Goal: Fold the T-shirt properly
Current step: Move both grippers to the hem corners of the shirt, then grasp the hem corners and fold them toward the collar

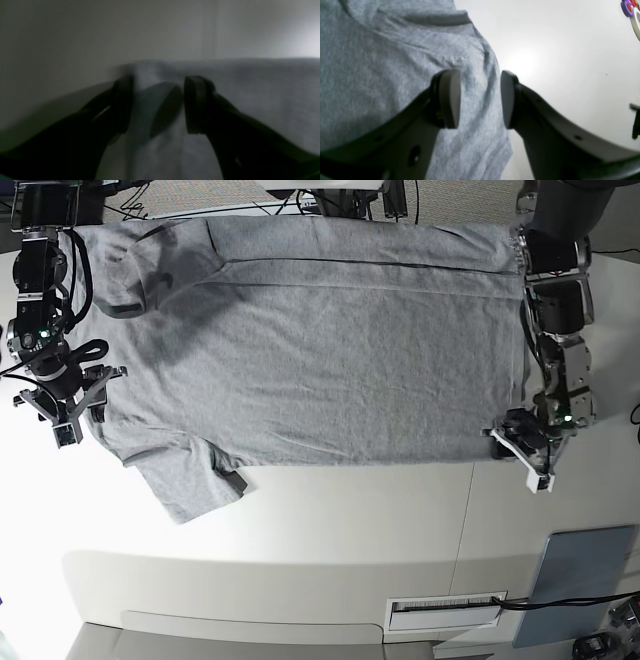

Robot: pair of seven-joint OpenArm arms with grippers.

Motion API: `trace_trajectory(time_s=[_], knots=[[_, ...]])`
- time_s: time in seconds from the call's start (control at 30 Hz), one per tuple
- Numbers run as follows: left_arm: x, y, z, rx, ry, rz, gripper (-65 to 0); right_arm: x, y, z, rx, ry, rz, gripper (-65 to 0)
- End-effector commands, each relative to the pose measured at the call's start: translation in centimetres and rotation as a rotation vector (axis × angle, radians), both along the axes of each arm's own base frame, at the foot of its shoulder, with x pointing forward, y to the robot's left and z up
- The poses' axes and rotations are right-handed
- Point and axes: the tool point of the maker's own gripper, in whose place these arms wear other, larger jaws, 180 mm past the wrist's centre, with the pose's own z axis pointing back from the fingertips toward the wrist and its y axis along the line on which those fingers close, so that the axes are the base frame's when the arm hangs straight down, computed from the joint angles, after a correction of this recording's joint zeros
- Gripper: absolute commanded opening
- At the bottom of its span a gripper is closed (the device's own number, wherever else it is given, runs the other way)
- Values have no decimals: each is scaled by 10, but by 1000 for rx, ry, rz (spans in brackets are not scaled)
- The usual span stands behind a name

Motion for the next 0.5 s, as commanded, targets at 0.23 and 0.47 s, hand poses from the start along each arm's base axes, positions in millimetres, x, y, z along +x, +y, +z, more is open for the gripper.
trace_trajectory(time_s=[0.23,0.47], knots=[[5,-6,8,-37,-10,-13,-650,29,-10,32,-8,-129,-4,-390],[2,-2,4,1,8,-23,-650,83,-27,29,94,-106,-23,-390]])
